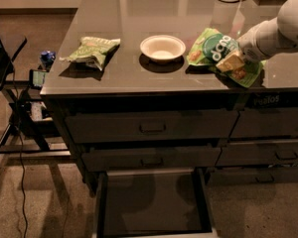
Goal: Pick green rice chip bag from bottom drawer and place on counter
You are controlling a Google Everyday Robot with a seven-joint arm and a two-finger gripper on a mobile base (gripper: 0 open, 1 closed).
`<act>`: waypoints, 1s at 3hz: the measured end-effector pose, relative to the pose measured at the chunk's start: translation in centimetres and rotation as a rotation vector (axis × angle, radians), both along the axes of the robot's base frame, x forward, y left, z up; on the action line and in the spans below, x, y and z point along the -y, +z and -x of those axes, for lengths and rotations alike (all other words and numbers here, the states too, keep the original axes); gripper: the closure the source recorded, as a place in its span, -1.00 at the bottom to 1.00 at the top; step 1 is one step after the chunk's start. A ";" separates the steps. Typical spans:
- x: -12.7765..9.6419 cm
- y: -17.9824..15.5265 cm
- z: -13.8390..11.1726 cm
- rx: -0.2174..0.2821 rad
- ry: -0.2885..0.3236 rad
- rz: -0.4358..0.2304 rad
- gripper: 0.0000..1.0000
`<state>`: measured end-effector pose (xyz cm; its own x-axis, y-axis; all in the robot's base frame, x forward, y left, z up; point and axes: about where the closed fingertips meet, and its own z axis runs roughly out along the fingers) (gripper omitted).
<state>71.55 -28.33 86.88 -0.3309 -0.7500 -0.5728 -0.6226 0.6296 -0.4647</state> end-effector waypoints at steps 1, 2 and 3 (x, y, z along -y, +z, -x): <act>0.0 0.0 0.0 0.000 0.000 0.000 0.15; 0.0 0.0 0.0 0.000 0.000 0.000 -0.31; 0.0 0.0 0.0 0.000 0.000 0.000 -0.78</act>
Offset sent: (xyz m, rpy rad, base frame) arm 0.0000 0.0000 0.0000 0.0000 0.0000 0.0000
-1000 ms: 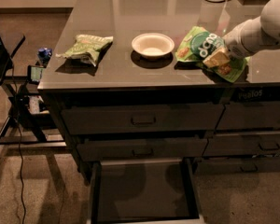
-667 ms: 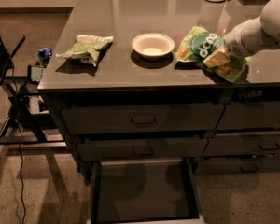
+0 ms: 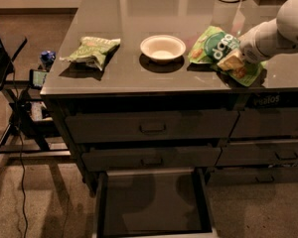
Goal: Pick green rice chip bag from bottom drawer and place on counter
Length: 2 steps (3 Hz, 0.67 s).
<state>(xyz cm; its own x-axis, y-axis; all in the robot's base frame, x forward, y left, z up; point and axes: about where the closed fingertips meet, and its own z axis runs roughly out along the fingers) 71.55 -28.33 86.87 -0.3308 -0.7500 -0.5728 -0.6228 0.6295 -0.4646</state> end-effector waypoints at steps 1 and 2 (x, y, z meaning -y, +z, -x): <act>0.0 0.0 0.0 0.000 0.000 0.000 -1.00; 0.0 0.0 0.0 0.000 0.000 0.000 -1.00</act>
Offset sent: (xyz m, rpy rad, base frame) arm 0.0000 0.0000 0.0000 0.0000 0.0000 0.0000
